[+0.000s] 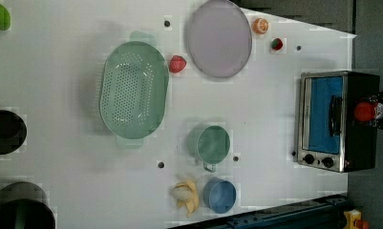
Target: Pick Ketchup from oven and place it on table.
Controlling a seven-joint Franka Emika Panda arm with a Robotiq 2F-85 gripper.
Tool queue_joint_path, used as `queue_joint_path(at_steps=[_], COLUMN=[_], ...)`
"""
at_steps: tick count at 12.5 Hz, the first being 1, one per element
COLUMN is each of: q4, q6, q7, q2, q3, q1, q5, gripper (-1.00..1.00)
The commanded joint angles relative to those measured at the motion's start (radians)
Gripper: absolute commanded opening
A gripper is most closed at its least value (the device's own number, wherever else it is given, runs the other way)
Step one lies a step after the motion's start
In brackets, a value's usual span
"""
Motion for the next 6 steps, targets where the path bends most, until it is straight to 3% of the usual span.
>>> queue_joint_path(at_steps=[1,6], q4=[0.061,0.101], q6=[-0.003,-0.138], q7=[-0.008,-0.048], q2=[-0.096,-0.256], q3=[0.001,0.042], q1=[0.019,0.136], q5=[-0.002,-0.149], gripper=[0.26,0.26])
